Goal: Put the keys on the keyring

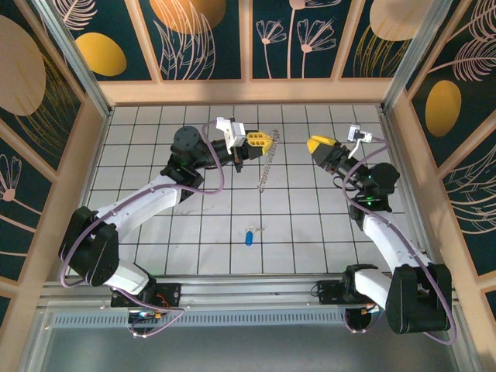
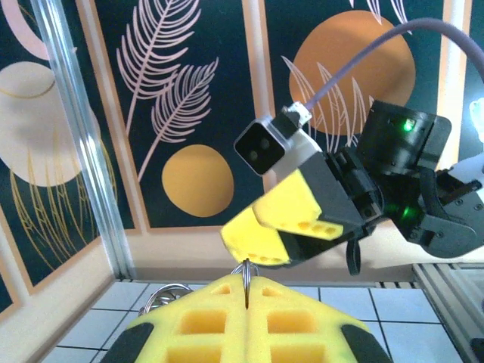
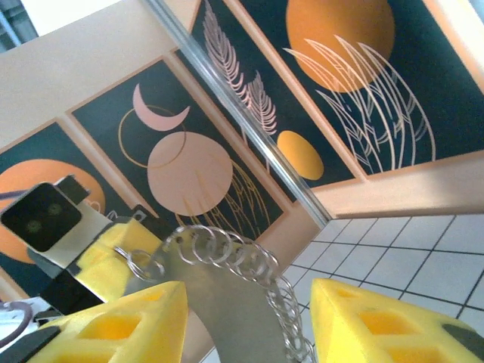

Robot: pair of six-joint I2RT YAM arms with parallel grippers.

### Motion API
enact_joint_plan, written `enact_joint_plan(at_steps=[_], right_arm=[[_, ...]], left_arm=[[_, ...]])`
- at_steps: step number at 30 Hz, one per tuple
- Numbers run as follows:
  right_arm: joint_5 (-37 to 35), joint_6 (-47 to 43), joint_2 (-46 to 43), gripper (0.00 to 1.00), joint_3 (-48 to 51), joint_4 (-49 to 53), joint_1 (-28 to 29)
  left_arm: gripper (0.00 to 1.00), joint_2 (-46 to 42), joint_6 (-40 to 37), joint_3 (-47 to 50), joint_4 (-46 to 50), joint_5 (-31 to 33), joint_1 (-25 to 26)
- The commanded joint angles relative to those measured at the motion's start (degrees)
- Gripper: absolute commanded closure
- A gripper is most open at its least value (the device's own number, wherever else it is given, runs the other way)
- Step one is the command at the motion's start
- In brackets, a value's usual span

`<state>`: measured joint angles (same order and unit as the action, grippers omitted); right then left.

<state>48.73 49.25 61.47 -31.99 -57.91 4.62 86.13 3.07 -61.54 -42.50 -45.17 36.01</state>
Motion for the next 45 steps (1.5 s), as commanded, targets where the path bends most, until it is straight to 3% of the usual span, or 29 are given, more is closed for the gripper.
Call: enact_joint_plan(at_steps=[1,6,17,29,45], right_arm=[[3.76,-1.85,-1.01,0.54,-3.45,-0.72,0.81],[5.70,-2.56,-0.02,0.55,-6.75,-0.53,3.72],[5.81,1.37,2.36,0.63,-8.85,-4.56,7.54],[4.37,1.24,4.01,0.66,-8.22,-4.71,11.06],[2.69,-1.12,4.40,0.67,-6.68,-2.01,10.98]], left_arm=[[1.00,1.89,2.90,-4.96,4.55,-2.54,0.13],[1.00,5.20,8.01,-9.59,9.89,-5.42,0.12],[1.00,5.46,14.82,-7.91,6.15,-7.70,0.11],[1.00,4.88,15.44,-7.46,5.33,-8.71,0.11],[1.00,4.27,15.17,-7.73,4.97,-9.33,0.11]])
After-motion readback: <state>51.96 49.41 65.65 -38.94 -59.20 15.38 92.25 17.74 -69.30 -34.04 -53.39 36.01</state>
